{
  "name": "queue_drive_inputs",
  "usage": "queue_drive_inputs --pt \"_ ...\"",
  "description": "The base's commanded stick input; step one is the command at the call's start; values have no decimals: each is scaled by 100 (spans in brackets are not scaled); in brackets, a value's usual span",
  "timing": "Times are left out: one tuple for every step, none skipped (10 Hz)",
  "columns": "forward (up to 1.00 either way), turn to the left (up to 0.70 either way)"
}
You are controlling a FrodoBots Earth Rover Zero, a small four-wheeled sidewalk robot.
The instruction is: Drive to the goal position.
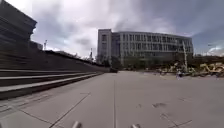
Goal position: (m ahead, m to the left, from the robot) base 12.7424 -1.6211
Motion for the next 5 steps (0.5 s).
queue_drive_inputs --pt "70 0" --pt "70 0" --pt "70 0" --pt "70 0" --pt "70 0"
